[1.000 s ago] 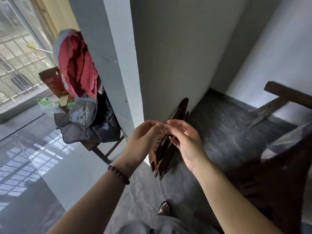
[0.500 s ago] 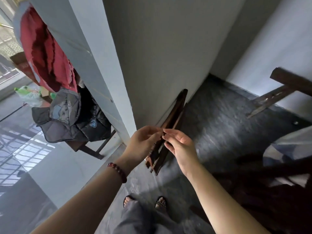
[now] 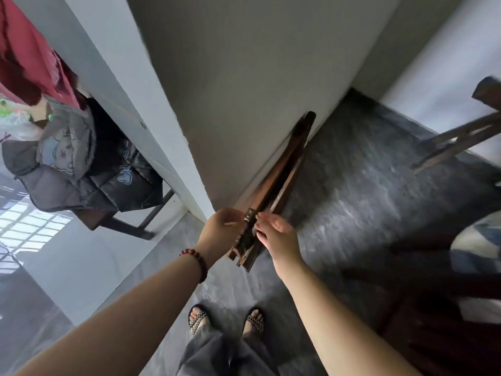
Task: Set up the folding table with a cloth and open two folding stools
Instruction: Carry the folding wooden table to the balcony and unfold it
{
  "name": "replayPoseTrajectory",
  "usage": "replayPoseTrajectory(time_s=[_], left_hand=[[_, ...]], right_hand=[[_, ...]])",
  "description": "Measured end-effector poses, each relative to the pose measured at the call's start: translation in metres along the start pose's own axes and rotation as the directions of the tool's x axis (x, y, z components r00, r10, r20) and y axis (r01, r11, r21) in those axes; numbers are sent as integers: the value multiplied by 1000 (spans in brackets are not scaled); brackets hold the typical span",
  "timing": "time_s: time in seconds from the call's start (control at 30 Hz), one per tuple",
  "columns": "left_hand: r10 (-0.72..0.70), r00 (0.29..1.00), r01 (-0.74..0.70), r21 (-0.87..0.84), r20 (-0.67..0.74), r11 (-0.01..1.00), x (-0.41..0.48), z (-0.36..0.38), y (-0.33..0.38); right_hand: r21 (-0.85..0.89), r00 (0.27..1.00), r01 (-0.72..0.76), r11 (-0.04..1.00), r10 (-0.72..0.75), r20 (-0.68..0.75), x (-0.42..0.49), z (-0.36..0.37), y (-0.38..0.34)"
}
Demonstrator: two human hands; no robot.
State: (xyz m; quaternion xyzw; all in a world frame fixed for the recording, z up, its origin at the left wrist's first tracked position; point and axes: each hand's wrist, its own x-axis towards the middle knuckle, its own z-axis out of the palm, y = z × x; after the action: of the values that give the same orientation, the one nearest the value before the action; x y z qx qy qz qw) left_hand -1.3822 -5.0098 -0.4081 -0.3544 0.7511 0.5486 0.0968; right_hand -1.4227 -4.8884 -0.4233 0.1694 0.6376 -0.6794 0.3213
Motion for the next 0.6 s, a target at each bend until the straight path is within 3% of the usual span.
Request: replayPoseTrajectory(time_s=[0.17, 0.43, 0.6], left_hand=[[-90, 996, 86, 135, 19, 987, 20, 19, -20], [-65, 995, 24, 440, 76, 898, 50, 47, -32], [-35, 996, -15, 544, 81, 839, 60, 59, -45]], right_hand=[[-28, 997, -38, 999, 36, -66, 34, -4, 28], [-138, 988, -98, 986, 80, -131, 62, -6, 59], [-210, 991, -94, 973, 70, -117, 69, 0, 68]])
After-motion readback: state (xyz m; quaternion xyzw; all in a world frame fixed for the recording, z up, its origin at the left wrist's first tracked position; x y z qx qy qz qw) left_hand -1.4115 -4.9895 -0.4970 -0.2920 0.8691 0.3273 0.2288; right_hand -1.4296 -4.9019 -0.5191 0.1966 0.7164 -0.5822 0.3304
